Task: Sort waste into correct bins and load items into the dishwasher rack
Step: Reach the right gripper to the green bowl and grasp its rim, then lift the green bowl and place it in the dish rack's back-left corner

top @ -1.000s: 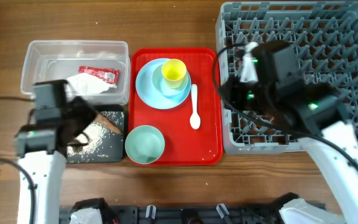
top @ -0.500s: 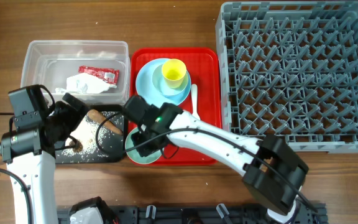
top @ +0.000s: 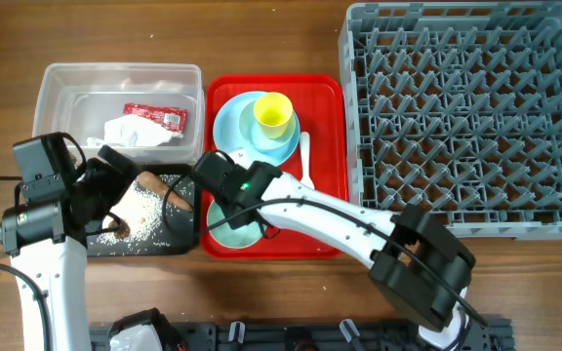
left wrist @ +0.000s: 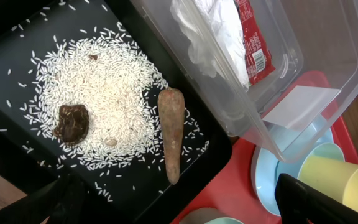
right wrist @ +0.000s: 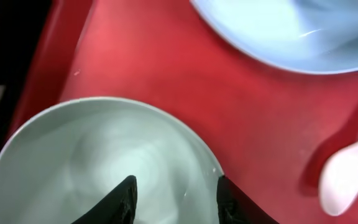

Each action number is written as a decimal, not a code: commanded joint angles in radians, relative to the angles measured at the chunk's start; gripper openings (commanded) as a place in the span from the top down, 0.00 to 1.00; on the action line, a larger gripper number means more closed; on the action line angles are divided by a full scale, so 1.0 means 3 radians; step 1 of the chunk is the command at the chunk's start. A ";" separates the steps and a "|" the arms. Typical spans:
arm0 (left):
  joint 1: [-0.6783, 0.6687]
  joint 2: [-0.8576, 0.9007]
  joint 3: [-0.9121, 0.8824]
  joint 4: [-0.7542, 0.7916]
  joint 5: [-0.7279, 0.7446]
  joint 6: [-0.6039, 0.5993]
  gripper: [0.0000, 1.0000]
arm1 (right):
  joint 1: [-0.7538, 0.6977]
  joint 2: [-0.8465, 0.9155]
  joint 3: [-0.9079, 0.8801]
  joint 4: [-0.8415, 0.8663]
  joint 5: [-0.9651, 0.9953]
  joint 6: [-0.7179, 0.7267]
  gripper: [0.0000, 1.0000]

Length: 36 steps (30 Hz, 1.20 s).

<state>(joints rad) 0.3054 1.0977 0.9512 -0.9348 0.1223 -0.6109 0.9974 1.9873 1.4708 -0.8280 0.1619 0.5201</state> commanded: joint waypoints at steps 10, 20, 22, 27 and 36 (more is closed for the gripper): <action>0.0015 -0.0006 0.0004 0.0024 0.0038 0.0001 0.00 | -0.0532 -0.0017 0.0193 -0.0112 -0.0037 0.0014 0.54; 0.0015 -0.0006 0.0004 0.0024 0.0038 0.0001 0.00 | -0.0153 -0.0416 -0.0061 0.0128 -0.1225 0.0010 0.53; 0.0015 -0.0006 0.0004 0.0024 0.0038 0.0001 0.00 | -0.0001 -0.0416 -0.0280 0.0300 -0.1003 0.0008 0.53; 0.0015 -0.0006 0.0004 0.0024 0.0038 0.0001 0.00 | 0.0146 -0.0409 -0.0696 0.0910 -0.0955 -0.0254 0.53; 0.0015 -0.0006 0.0004 0.0024 0.0038 0.0001 0.00 | 0.0150 -0.0201 -0.0830 0.1340 -0.0764 -0.0809 0.52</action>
<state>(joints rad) 0.3054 1.0977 0.9512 -0.9302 0.1223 -0.6109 1.0382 1.9034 1.2308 -0.4423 -0.0887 0.3431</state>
